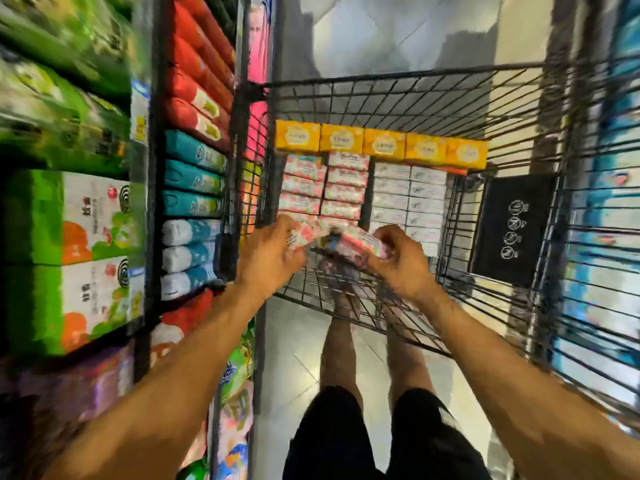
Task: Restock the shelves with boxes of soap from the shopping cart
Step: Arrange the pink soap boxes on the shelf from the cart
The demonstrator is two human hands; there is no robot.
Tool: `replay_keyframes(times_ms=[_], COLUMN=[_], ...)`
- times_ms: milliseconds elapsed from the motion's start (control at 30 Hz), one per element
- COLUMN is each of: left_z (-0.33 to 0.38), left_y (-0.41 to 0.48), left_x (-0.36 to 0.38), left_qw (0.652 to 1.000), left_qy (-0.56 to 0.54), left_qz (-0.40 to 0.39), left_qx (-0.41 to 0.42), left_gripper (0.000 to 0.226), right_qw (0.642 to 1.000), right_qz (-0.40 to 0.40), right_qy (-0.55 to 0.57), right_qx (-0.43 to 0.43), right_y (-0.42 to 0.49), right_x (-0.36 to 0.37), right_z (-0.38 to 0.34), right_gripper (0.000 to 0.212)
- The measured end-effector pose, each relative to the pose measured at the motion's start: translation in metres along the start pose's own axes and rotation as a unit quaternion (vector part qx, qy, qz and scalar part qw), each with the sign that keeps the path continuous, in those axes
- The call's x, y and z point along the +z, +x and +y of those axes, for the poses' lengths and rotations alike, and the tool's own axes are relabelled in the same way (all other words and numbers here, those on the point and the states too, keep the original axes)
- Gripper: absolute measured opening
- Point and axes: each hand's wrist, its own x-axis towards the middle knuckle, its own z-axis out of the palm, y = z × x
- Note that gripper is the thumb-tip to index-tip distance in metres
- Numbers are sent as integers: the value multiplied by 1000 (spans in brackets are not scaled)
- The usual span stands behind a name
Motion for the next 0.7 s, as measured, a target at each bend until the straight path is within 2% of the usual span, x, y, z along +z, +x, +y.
replay_keyframes(times_ms=[100, 200, 300, 333, 433, 533, 600, 700], left_z=[34, 63, 82, 89, 106, 114, 117, 131], left_y=[-33, -73, -120, -139, -202, -268, -309, -373], left_x=[-37, -73, -99, -106, -120, -120, -115, -112], left_qw=[985, 942, 872, 843, 786, 712, 670, 596], left_qy=[-150, -293, -422, -469, -529, -567, -594, -636], left_qz=[65, 113, 165, 177, 239, 331, 366, 422], left_qx=[-62, -122, -185, -194, -213, -249, -253, -250], left_gripper=[39, 35, 42, 44, 34, 34, 36, 18], right_qw=[997, 995, 991, 987, 972, 961, 953, 931], right_qz=[15, 32, 2, -15, -55, -125, -182, -268], right_qy=[74, 96, 134, 156, 226, 242, 235, 240], right_qx=[8, -1, -20, -27, -20, -46, -61, -67], right_y=[-34, -69, -101, -112, -145, -178, -201, -239], right_x=[-26, -47, -62, -64, -62, -51, -40, -17], right_z=[-40, -84, -118, -129, -155, -178, -190, -202], right_gripper=[25, 40, 18, 17, 23, 21, 21, 40])
